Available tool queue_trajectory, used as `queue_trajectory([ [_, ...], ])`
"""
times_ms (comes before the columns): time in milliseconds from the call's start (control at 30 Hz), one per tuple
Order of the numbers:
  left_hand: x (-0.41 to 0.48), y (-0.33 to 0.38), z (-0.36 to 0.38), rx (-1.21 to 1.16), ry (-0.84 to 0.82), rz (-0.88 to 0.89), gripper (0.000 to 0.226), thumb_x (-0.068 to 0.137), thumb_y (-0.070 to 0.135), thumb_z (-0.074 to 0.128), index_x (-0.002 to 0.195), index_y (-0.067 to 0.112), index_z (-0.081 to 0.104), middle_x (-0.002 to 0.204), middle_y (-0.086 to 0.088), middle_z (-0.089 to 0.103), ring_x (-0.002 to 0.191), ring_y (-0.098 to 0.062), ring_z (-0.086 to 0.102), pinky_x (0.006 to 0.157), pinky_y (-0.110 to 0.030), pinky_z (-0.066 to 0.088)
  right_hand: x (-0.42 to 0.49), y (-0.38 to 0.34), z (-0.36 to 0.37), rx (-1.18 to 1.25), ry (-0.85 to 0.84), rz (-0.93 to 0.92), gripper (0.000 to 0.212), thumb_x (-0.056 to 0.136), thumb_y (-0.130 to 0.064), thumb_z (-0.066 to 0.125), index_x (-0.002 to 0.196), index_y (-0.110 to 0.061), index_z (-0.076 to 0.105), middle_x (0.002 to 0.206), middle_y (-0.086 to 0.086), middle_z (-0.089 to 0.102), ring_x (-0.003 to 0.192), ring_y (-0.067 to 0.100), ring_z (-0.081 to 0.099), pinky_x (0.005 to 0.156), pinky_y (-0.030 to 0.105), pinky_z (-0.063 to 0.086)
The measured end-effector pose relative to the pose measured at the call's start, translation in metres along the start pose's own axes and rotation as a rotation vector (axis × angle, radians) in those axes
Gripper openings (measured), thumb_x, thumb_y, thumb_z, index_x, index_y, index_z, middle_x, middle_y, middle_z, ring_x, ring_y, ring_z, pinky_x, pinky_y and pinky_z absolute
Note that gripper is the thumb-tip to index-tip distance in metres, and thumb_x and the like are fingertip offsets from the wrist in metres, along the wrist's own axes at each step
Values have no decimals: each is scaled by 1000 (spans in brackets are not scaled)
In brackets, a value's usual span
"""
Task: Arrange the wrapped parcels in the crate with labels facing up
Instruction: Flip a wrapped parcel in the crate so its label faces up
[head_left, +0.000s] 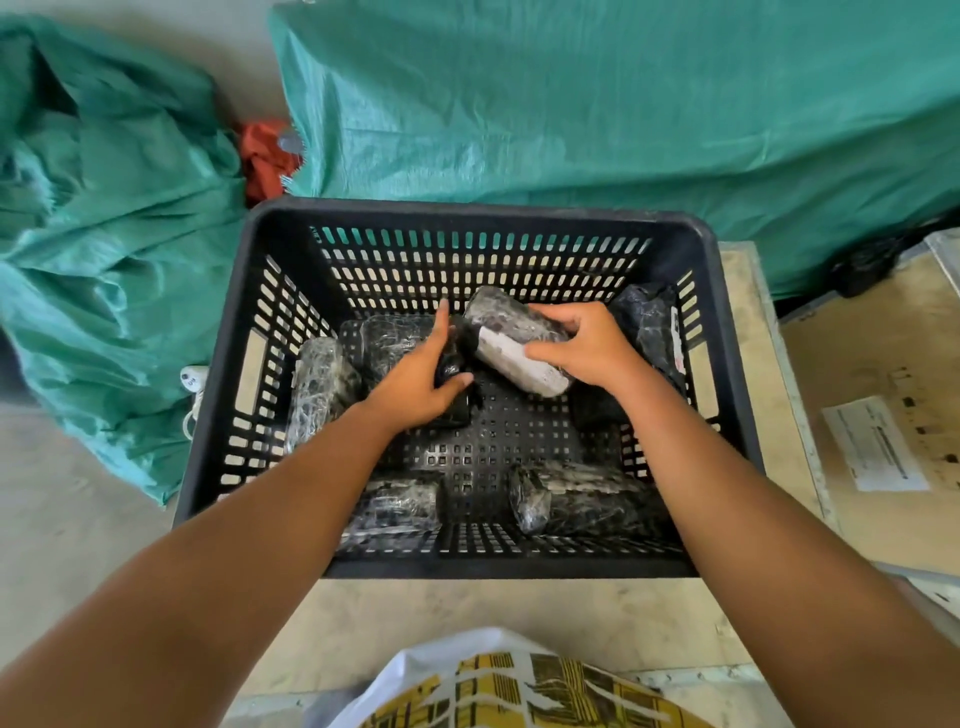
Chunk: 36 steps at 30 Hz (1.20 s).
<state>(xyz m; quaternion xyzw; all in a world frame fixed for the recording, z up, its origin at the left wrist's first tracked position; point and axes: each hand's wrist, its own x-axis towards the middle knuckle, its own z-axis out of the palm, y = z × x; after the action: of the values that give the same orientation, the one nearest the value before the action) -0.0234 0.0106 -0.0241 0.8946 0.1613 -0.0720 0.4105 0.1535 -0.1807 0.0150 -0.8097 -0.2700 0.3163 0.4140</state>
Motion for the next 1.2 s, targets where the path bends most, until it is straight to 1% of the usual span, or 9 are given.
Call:
queue_trajectory([
  [100,5,11,0,-41,54,91,111,94,40,66,150,48,-31,162,-12,32,114,-27,64,92,-33,49,1,2,-8,117,-48,47,51,78,-9,86,127,-12,72,87,-27,77,84,-5,74,67,14,56],
  [233,11,19,1,-27,-42,230,105,94,41,63,153,46,-24,165,-10,23,143,-24,34,116,-45,34,2,-3,-16,228,-64,85,33,79,-16,85,107,-32,76,92,-8,82,86,18,79,70,30,63],
  [367,14,22,-5,-66,4,222,101,93,41,65,155,49,-15,142,-11,43,124,-22,49,106,-38,41,0,-9,-25,318,-67,106,42,79,-19,84,118,-29,75,104,-3,81,93,20,78,77,33,64],
  [500,14,18,-11,-129,2,166,108,90,51,66,152,51,-21,159,2,34,134,-13,43,106,-26,34,-2,-13,-32,419,-133,158,38,83,-12,81,116,-30,76,110,1,79,97,19,77,72,30,61],
  [633,13,22,-8,-157,-65,150,111,91,38,70,151,54,-22,160,0,35,134,-21,49,112,-36,37,-3,-14,-34,415,-173,188,38,86,-12,78,118,-30,74,115,5,77,100,22,76,76,34,62],
  [833,12,18,-1,-207,-104,17,91,98,43,59,146,66,-15,158,2,35,128,-25,53,106,-38,46,3,-7,-27,518,93,180,40,88,-28,80,127,-34,71,126,2,72,117,21,68,96,47,56],
  [967,17,19,5,-188,-91,-143,75,99,52,51,148,67,-3,157,3,40,124,-27,56,99,-35,47,3,3,-7,187,25,110,66,76,-24,90,136,-33,65,142,-9,56,127,11,54,98,26,51],
  [1100,23,29,19,-88,-220,-172,98,94,45,64,156,51,-11,152,-6,49,102,-18,60,84,-27,46,2,16,5,-83,-22,134,91,62,-20,99,144,-30,59,159,17,27,148,35,30,118,49,36],
  [1200,29,41,37,55,-277,-225,114,91,31,71,158,34,-21,135,-11,63,97,-21,63,84,-32,51,5,20,10,-274,-42,207,98,68,-22,95,153,-32,47,168,21,-1,156,34,6,125,42,15],
])
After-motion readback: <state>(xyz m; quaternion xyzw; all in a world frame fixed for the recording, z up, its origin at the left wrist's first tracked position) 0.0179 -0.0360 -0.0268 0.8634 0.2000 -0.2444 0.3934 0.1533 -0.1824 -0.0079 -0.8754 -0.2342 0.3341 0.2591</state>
